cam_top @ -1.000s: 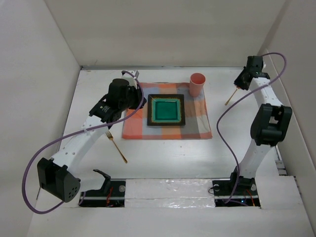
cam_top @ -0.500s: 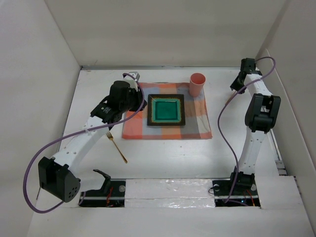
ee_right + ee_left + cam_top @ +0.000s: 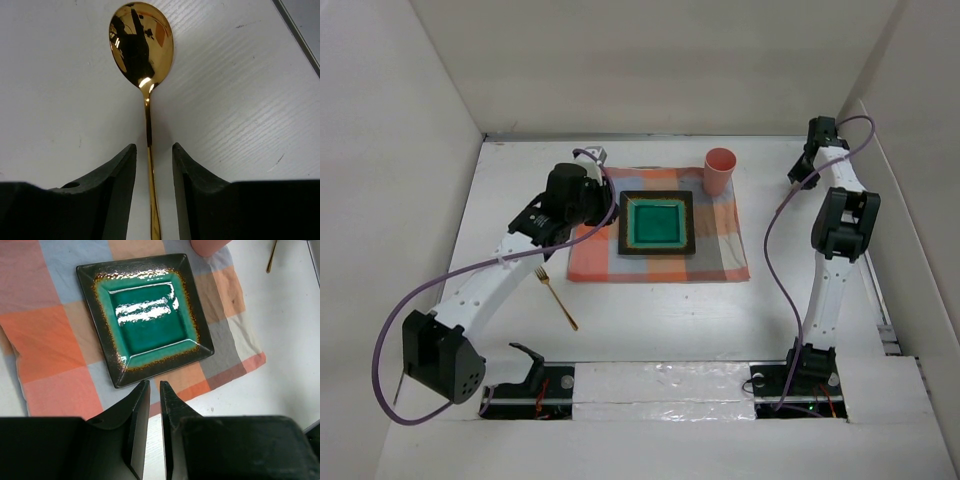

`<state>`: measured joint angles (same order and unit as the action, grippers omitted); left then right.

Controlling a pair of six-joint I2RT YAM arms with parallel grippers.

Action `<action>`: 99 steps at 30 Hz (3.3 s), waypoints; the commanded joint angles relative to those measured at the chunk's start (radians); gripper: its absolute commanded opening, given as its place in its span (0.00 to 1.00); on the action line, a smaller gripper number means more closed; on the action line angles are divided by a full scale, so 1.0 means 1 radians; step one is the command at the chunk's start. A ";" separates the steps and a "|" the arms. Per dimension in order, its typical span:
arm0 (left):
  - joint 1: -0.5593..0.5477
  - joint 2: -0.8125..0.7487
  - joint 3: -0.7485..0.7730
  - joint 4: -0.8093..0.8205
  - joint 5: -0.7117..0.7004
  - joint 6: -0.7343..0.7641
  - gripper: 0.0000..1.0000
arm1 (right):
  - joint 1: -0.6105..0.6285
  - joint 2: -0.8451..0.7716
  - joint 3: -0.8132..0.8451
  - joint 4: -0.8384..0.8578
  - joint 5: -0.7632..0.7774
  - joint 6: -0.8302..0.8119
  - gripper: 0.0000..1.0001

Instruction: Set the dinner table for one person

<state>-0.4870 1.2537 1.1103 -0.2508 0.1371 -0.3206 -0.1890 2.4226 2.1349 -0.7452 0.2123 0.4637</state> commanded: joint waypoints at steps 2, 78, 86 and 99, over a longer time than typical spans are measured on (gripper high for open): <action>0.001 0.013 0.000 0.047 0.010 -0.009 0.12 | -0.004 0.041 0.089 -0.046 0.019 0.001 0.36; 0.047 -0.051 -0.121 0.027 -0.042 -0.135 0.34 | 0.485 -0.468 -0.650 0.135 -0.272 -0.128 0.00; 0.047 -0.062 -0.129 0.007 -0.054 -0.141 0.34 | 0.467 -0.441 -0.645 0.171 -0.246 -0.112 0.00; 0.047 -0.103 -0.124 -0.132 -0.201 -0.208 0.32 | 0.488 -0.571 -0.724 0.168 -0.218 -0.097 0.39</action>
<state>-0.4435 1.1889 0.9741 -0.3222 0.0055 -0.4961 0.2886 1.9587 1.4208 -0.5991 -0.0322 0.3561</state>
